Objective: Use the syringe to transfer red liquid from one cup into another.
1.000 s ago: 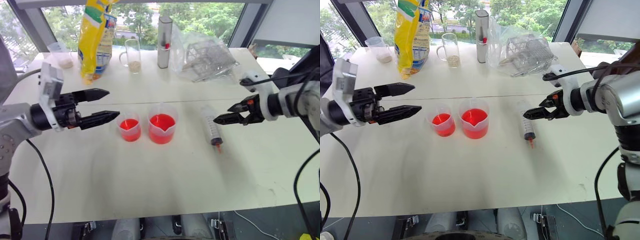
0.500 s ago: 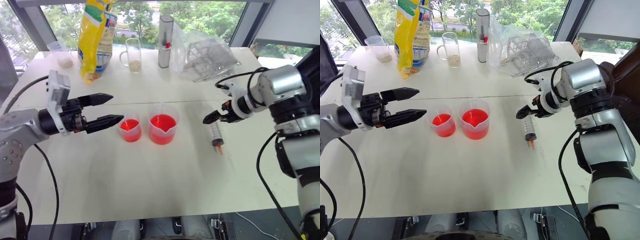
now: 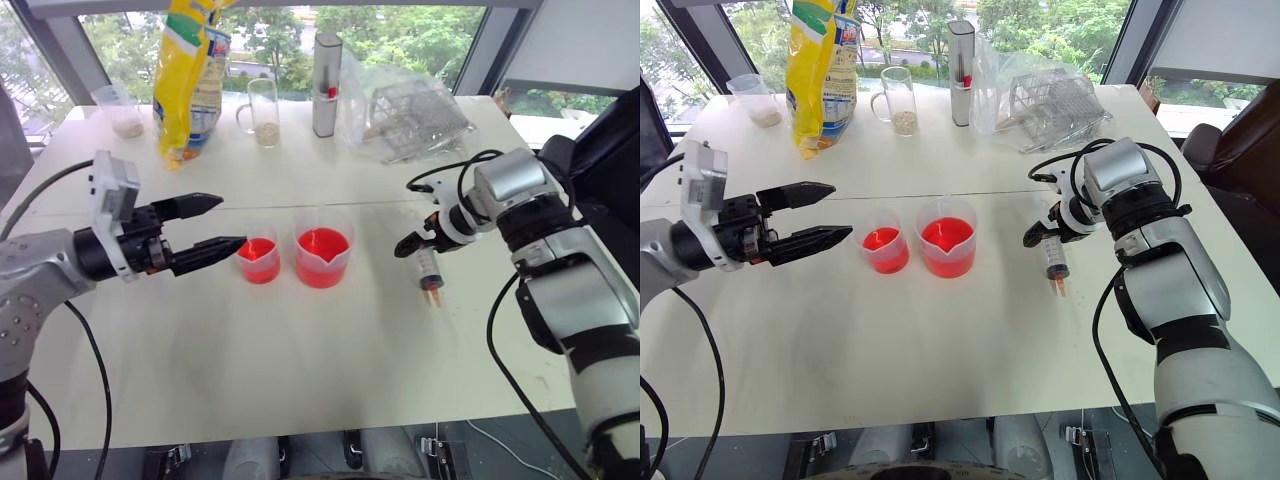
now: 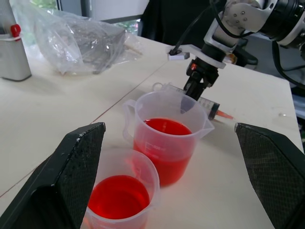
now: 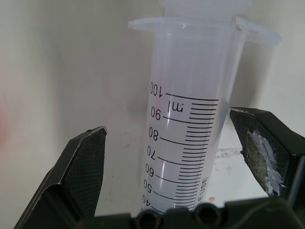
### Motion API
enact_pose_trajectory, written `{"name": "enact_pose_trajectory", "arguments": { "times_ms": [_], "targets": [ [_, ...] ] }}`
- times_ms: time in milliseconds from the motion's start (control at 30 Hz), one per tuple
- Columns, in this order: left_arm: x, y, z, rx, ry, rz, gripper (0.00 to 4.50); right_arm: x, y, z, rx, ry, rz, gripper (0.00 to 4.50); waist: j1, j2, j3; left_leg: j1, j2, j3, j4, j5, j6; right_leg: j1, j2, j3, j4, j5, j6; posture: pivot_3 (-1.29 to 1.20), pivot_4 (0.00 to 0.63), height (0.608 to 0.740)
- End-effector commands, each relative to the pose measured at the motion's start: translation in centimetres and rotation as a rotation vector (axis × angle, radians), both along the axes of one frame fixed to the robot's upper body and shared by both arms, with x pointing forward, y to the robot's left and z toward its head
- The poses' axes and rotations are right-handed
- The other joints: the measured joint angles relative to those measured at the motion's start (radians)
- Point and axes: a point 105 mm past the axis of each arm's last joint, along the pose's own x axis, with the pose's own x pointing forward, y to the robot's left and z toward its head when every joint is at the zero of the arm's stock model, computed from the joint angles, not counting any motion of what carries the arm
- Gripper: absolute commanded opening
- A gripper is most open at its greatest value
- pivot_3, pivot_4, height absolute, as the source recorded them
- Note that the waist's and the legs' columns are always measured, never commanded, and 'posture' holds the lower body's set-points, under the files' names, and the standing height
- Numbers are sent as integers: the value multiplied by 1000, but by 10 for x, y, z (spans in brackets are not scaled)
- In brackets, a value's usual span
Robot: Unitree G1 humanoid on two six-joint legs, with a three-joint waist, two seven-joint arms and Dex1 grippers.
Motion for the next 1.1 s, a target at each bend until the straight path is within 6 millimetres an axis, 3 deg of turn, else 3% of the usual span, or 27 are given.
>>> {"name": "enact_pose_trajectory", "arguments": {
  "times_ms": [33, 67, 167, 267, 333, 533, 600, 767, 833, 933, 1000, 1100],
  "targets": [
    [-5, -1, 10, -7, -52, -4, 4500, 4, 0, 0, -21, -15, 3, 4456, 0, 0, 0, 1, 0, 0, 0, 0, 0, 0, 0, 0, 0, 0, 0, 0, 150, 740],
    [-5, -1, 10, -6, -52, -3, 4500, 5, -1, 0, -24, -15, 3, 4456, 0, 0, 0, 1, 0, 0, 0, 0, 0, 0, 0, 0, 0, 0, 0, 0, 150, 740],
    [-4, -2, 10, -8, -55, -3, 4500, 8, 0, -3, -38, -22, 8, 3716, 0, 0, 0, 2, 0, 0, 0, 1, 0, 2, 0, 0, 0, 0, 0, 0, 150, 740],
    [-3, -3, 10, -11, -57, -3, 4500, 10, 3, -4, -43, -27, 11, 2106, -3, 0, 0, 2, 0, 0, 0, 1, 0, 1, 0, 0, 0, 0, 0, 0, 150, 740],
    [-3, -4, 9, -11, -57, -3, 4500, 11, 5, -5, -45, -27, 13, 1473, -10, -1, -1, 2, 0, 0, 0, 1, 0, 1, 1, 0, 0, 0, 0, 0, 150, 740],
    [1, -4, 11, -15, -63, -10, 4500, 9, 6, 4, -24, -53, 13, 1429, -23, -1, -1, 2, 1, -1, 0, 1, 0, 2, 1, 0, 0, 0, 0, 0, 150, 740],
    [4, -5, 15, -16, -69, -18, 4500, 13, 5, 29, 7, -192, 62, 1429, -22, -1, -1, 1, 1, -1, 0, 1, 0, 1, 1, 0, 0, 0, 0, 0, 150, 740],
    [15, -4, 29, -41, -93, -36, 4500, 18, 12, 119, 184, -724, 116, 1429, -14, 1, 1, -4, 0, -2, -1, 1, 0, -3, -1, -1, 0, 2, 2, 0, 150, 740],
    [20, -3, 34, -54, -98, -42, 4500, 13, 15, 146, 226, -897, 134, 1429, -16, 1, 1, -4, 0, -2, -1, 1, 0, -3, 0, -1, 0, 2, 3, 0, 150, 740],
    [28, -6, 44, -62, -112, -71, 4500, -13, 37, 191, 354, -1160, 229, 1429, -16, 1, 1, -3, 0, -2, -2, 1, 0, -3, 1, -2, 0, 2, 3, 0, 150, 740],
    [33, -7, 50, -64, -120, -91, 4500, -31, 55, 208, 472, -1239, 295, 1429, -21, 1, 1, -3, 0, -2, -2, 1, 0, -3, 1, -2, 0, 2, 2, 0, 150, 740],
    [39, -10, 57, -60, -133, -122, 4500, -52, 80, 217, 612, -1293, 398, 1429, -21, 1, 1, -3, 0, -2, -1, 1, 0, -3, 1, -2, 1, 2, 3, 0, 150, 740]
  ]
}}
